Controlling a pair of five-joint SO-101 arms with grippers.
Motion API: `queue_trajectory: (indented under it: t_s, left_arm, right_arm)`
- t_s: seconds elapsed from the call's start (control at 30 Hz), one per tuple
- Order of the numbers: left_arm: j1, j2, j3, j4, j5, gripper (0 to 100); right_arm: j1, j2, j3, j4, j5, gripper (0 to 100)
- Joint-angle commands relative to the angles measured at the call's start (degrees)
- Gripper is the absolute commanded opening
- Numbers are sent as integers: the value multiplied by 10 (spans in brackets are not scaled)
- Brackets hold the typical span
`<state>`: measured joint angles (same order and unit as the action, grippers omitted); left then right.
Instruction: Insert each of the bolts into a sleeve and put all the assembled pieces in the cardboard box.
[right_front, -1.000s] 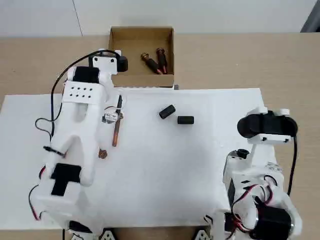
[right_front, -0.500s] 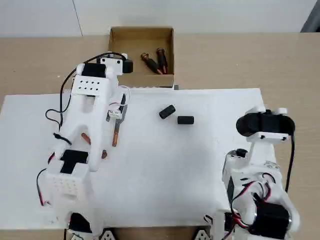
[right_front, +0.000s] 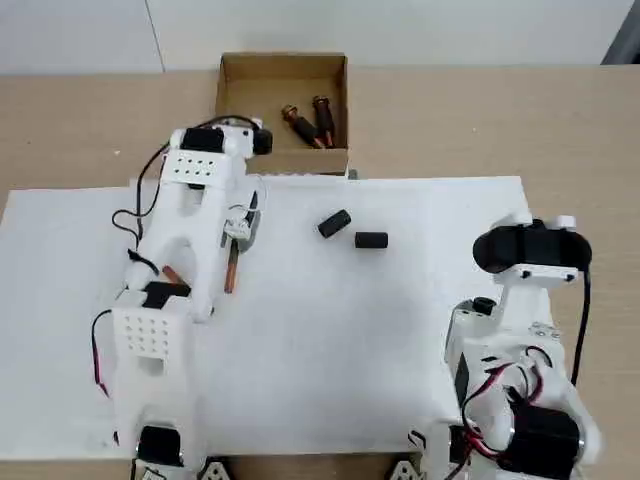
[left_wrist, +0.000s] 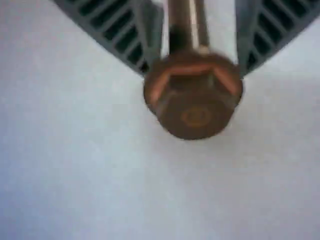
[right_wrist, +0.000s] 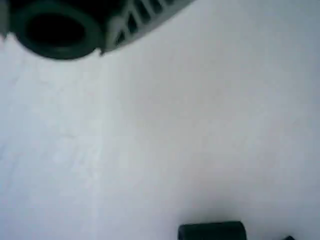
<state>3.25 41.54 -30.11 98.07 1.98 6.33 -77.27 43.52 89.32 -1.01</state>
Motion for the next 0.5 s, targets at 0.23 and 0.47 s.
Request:
queue_trajectory:
  t_s: [0.23, 0.47]
  left_arm:
    - [4, 16, -22, -25, -4, 61]
    - [4, 1, -36, 3, -1, 5]
  right_arm:
    - [4, -3, -3, -29, 1, 2]
    - [4, -3, -3, -35, 1, 2]
